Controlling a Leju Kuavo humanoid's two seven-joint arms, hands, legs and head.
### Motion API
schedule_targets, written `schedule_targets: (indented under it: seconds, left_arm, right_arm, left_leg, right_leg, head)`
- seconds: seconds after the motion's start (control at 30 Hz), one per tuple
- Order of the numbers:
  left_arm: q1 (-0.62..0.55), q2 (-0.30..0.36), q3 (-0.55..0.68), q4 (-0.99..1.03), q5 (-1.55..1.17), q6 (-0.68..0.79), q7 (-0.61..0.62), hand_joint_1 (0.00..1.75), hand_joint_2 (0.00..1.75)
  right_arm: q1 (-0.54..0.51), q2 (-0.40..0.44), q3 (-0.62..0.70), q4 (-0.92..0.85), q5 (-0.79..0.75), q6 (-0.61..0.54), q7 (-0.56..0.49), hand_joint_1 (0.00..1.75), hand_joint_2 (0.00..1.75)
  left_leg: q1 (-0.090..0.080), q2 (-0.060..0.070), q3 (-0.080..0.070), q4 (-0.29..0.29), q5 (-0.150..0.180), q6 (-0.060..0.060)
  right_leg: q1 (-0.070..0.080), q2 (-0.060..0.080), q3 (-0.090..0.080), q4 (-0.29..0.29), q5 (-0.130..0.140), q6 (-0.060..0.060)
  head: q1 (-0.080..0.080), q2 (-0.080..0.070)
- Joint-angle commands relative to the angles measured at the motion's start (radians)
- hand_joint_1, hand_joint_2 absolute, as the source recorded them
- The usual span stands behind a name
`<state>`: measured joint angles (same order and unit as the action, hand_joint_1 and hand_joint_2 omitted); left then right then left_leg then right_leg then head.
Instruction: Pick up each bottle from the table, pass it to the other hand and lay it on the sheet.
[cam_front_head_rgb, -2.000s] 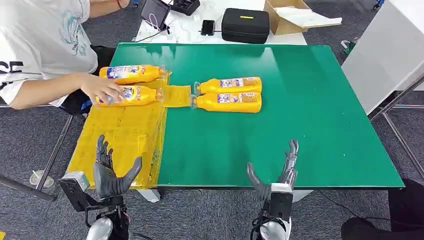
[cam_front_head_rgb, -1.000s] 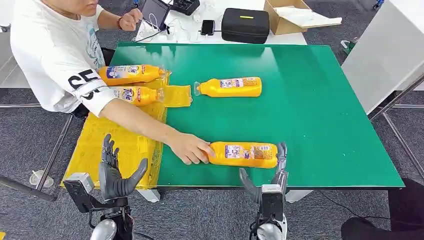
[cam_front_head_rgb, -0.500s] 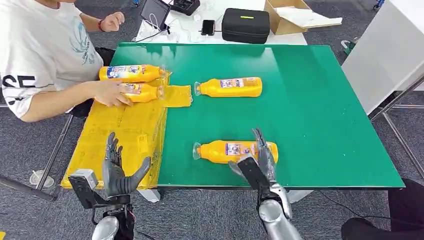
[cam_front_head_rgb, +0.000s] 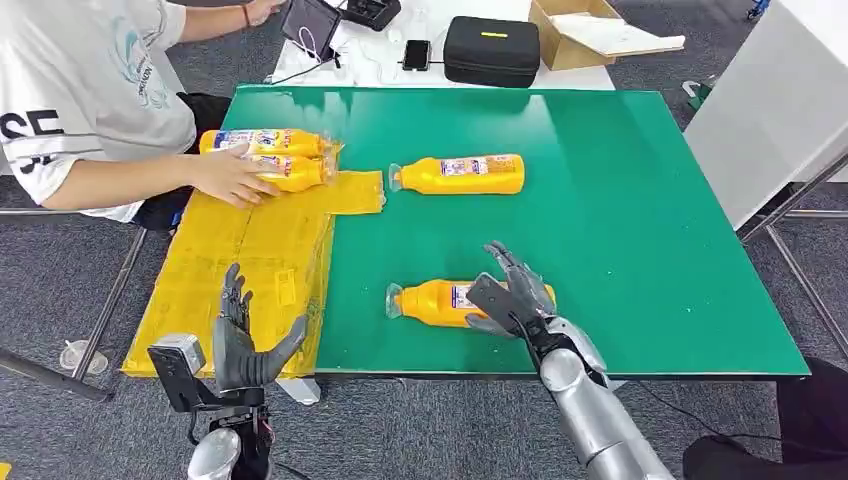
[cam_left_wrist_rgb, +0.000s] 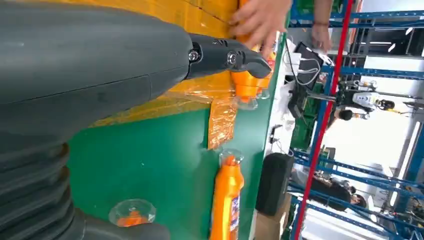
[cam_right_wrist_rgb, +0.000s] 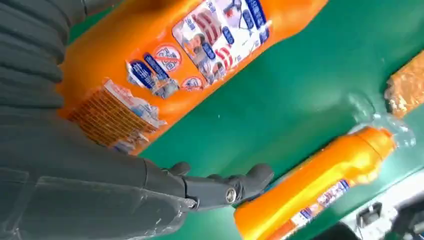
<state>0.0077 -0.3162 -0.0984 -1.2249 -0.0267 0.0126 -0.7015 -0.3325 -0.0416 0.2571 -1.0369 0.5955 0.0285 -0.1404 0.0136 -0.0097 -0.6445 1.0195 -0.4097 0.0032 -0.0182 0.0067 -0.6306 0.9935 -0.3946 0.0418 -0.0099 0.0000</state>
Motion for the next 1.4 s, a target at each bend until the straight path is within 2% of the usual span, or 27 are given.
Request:
schedule_targets:
  seconds: [0.03, 0.17, 0.43, 0.53, 0.9, 0.97, 1.0, 1.03, 1.1, 1.3, 1.4]
  left_arm:
    - [-0.069, 0.016, 0.029, 0.150, 0.012, -0.033, 0.003, 0.00, 1.75]
    - [-0.077, 0.014, 0.036, 0.166, 0.023, -0.044, 0.003, 0.00, 1.75]
    - [-0.107, 0.010, 0.046, 0.227, 0.051, -0.064, 0.004, 0.00, 1.75]
    - [-0.115, 0.008, 0.044, 0.240, 0.058, -0.069, 0.009, 0.00, 1.75]
    - [-0.132, 0.005, 0.035, 0.266, 0.081, -0.068, 0.028, 0.00, 1.75]
    - [-0.136, 0.004, 0.035, 0.274, 0.085, -0.066, 0.033, 0.00, 1.75]
    - [-0.136, 0.004, 0.034, 0.277, 0.085, -0.066, 0.033, 0.00, 1.75]
    - [-0.140, 0.004, 0.034, 0.286, 0.086, -0.064, 0.034, 0.00, 1.75]
    - [-0.140, 0.003, 0.033, 0.292, 0.088, -0.063, 0.035, 0.00, 1.75]
    - [-0.132, 0.005, 0.033, 0.282, 0.090, -0.059, 0.034, 0.00, 1.75]
    - [-0.121, 0.008, 0.035, 0.266, 0.091, -0.056, 0.034, 0.00, 1.75]
  right_arm:
    - [-0.100, -0.139, 0.138, 0.206, -0.053, 0.153, -0.002, 0.00, 1.75]
    - [-0.139, -0.203, 0.193, 0.200, -0.079, 0.211, 0.026, 0.00, 1.75]
    - [-0.284, -0.319, 0.399, 0.217, -0.128, 0.359, 0.105, 0.00, 1.75]
    - [-0.323, -0.332, 0.452, 0.234, -0.135, 0.395, 0.123, 0.00, 1.75]
    - [-0.365, -0.326, 0.617, 0.305, -0.156, 0.393, 0.140, 0.02, 1.75]
    - [-0.367, -0.320, 0.647, 0.316, -0.150, 0.391, 0.142, 0.26, 1.75]
    - [-0.363, -0.316, 0.650, 0.317, -0.150, 0.387, 0.141, 0.58, 1.75]
    - [-0.366, -0.310, 0.664, 0.329, -0.147, 0.379, 0.143, 1.59, 1.75]
    - [-0.361, -0.303, 0.674, 0.340, -0.153, 0.366, 0.139, 1.73, 1.75]
    - [-0.336, -0.290, 0.646, 0.327, -0.180, 0.299, 0.125, 1.75, 1.75]
    - [-0.298, -0.297, 0.593, 0.267, -0.212, 0.228, 0.109, 1.75, 1.75]
  left_leg:
    - [0.000, -0.002, 0.005, -0.001, 0.000, 0.001]
    - [0.000, -0.003, 0.009, -0.002, 0.000, 0.001]
    - [-0.002, -0.001, 0.007, 0.000, 0.002, 0.003]
    - [-0.002, -0.001, 0.007, 0.000, 0.002, 0.003]
    - [-0.002, -0.001, 0.007, 0.000, 0.002, 0.004]
    - [-0.002, -0.001, 0.007, -0.001, 0.002, 0.004]
    - [-0.002, -0.001, 0.007, -0.001, 0.002, 0.004]
    - [-0.002, -0.001, 0.006, 0.000, 0.002, 0.003]
    - [-0.001, -0.001, 0.007, -0.001, 0.002, 0.004]
    - [-0.001, 0.000, 0.008, -0.001, 0.002, 0.003]
    - [-0.001, 0.000, 0.009, -0.001, 0.002, 0.003]
  right_leg:
    - [0.001, -0.003, 0.006, -0.002, 0.000, -0.001]
    - [0.001, -0.004, 0.010, -0.003, 0.000, -0.001]
    - [-0.001, -0.001, 0.009, -0.001, 0.001, 0.000]
    - [-0.002, -0.001, 0.008, -0.001, 0.001, 0.001]
    - [-0.001, -0.001, 0.008, -0.002, 0.001, 0.001]
    - [-0.001, -0.001, 0.008, -0.002, 0.001, 0.001]
    - [-0.001, -0.001, 0.009, -0.002, 0.001, 0.001]
    - [-0.001, -0.001, 0.007, -0.001, 0.001, 0.001]
    - [-0.001, -0.001, 0.009, -0.002, 0.001, 0.001]
    - [-0.001, -0.001, 0.009, -0.002, 0.002, 0.001]
    - [-0.001, -0.001, 0.009, -0.003, 0.002, 0.000]
  head:
    - [0.000, 0.000]
    - [0.000, 0.000]
    - [0.000, 0.000]
    - [0.000, 0.000]
    - [0.000, 0.000]
    - [0.000, 0.000]
    - [0.000, 0.000]
    - [0.000, 0.000]
    - [0.000, 0.000]
    - [0.000, 0.000]
    - [0.000, 0.000]
